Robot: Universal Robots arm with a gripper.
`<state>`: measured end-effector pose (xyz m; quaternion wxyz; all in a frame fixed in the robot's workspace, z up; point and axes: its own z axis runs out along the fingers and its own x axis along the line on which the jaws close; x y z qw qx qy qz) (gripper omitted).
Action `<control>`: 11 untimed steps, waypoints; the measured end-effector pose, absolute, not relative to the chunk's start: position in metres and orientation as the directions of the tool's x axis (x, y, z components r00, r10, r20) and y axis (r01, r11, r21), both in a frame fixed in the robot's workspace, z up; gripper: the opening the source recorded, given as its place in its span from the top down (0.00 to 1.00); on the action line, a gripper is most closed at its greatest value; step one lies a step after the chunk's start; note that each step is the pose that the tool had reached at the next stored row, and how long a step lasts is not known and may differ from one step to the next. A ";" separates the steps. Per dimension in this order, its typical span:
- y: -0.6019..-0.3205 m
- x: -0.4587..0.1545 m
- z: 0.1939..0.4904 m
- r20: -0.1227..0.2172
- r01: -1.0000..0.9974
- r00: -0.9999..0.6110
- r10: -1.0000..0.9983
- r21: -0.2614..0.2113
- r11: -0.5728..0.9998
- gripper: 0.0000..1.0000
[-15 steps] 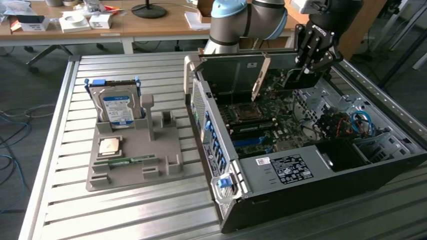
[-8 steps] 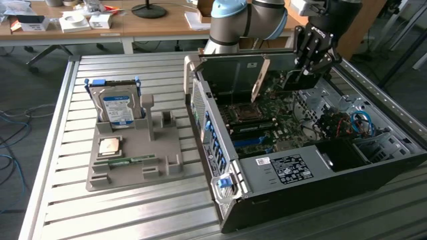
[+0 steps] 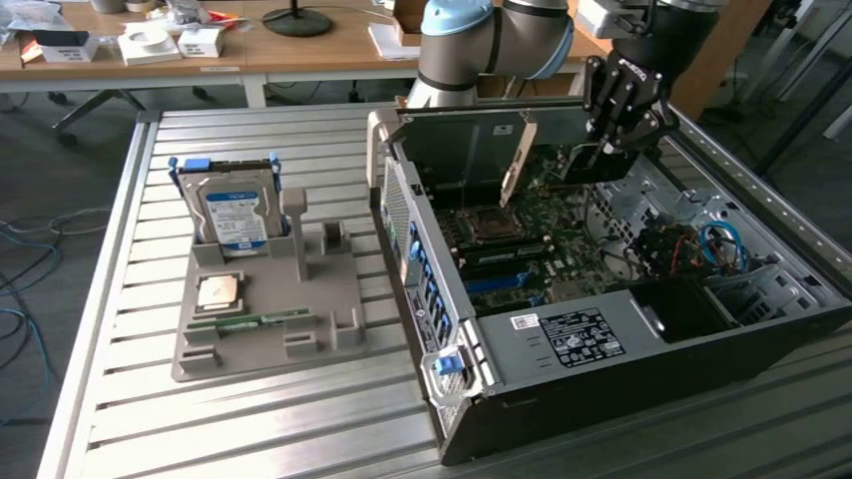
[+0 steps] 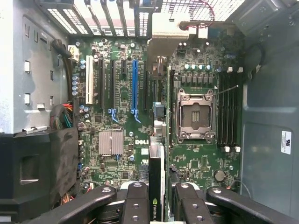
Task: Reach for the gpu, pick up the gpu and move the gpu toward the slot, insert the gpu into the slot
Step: 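Insert the gpu into the slot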
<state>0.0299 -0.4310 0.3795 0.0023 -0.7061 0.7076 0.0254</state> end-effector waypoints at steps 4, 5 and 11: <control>-0.431 0.027 0.379 -0.040 -1.000 -0.003 -0.999 0.028 0.001 0.73; -0.431 0.026 0.379 -0.040 -1.000 -0.002 -0.999 0.025 0.001 0.73; -0.431 0.021 0.377 -0.039 -1.000 0.002 -0.999 -0.005 -0.002 0.73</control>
